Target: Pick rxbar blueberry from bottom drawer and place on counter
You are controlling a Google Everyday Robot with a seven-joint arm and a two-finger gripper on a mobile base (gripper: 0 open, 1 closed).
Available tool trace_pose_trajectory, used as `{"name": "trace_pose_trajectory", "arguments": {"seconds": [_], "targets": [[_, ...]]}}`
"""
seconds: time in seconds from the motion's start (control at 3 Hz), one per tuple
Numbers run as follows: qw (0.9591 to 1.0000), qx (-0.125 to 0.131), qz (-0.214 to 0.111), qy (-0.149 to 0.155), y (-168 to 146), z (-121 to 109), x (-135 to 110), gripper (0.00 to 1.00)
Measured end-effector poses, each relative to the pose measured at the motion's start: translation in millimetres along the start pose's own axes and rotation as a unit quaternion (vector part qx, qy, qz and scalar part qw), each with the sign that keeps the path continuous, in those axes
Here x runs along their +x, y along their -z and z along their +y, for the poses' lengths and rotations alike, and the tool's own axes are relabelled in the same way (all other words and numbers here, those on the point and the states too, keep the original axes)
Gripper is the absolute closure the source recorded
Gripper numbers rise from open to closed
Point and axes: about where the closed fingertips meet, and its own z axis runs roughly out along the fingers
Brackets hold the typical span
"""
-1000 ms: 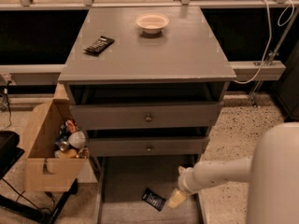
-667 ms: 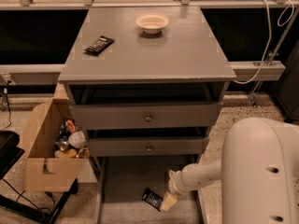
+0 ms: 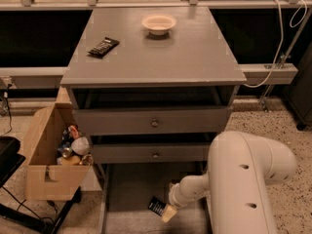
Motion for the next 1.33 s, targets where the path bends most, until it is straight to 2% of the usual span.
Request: {"name": "trace_pose_trajectory", "arguments": {"seconds": [0.33,0.67,1.33], "targets": [[0.9998,-0.003,-0.005,-0.021,-29,-1,14,0.00],[0.9992,0.003,-0.017,-0.036,-45,1,23,0.00],[0.9976,-0.002,-0.041,-0.055,-80,10,22,0.00]]}}
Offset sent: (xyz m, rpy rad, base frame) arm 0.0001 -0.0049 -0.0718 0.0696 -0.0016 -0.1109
